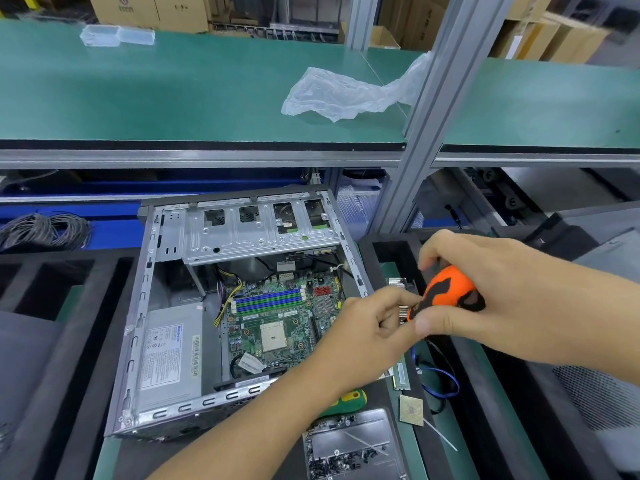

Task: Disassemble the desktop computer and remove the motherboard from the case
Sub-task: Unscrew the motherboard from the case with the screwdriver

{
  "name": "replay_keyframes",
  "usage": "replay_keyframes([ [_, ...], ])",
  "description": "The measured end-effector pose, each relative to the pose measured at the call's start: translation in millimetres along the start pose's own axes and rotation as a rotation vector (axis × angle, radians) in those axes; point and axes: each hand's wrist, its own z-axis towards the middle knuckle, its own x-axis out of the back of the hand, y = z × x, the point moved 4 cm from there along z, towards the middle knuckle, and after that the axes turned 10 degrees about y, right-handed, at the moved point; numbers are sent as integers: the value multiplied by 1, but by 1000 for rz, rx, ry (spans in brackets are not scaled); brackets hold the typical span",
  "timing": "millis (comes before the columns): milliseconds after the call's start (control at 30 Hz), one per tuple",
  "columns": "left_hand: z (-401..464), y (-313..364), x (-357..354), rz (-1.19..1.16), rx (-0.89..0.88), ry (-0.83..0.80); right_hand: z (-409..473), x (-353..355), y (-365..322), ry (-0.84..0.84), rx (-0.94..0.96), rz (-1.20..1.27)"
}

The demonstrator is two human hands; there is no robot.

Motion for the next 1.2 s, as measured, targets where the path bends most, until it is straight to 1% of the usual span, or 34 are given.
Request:
replay_keyframes([
  [67, 2, 0, 0, 12, 17, 32, 3, 0, -2, 62, 11, -100],
  [133, 3, 0, -3, 32, 27, 46, 5, 1, -2, 85, 34, -91],
  [267, 1, -1, -1, -15, 10, 30, 2, -1, -3, 2, 69, 10],
  [333, 0, -1, 1, -8, -7, 15, 2, -1, -2, -18, 87, 20],
  [400, 0, 0, 2, 14, -22, 26, 3, -1, -2, -18, 59, 34],
  [500, 3, -2, 1, 43, 12, 66, 5, -1, 1, 45, -1, -45],
  [600, 4, -2, 0, 42, 33, 68, 7, -2, -1, 88, 26, -73],
  [700, 1, 0, -1, -15, -11, 36, 6, -2, -3, 62, 52, 2],
  [867, 3, 0, 5, 1, -20, 95, 4, -2, -3, 2, 65, 47],
  [967, 8, 0, 4, 12, 21, 116, 8, 0, -4, 82, 51, -48],
  [1033, 8, -1, 3, 6, 40, 93, 9, 0, -5, 112, 70, -71],
  [1133, 5, -1, 2, -34, 19, 47, 8, 1, -4, 75, 77, -31],
  [1200, 4, -3, 2, -27, 1, 60, 6, 1, -1, 30, 72, 15],
])
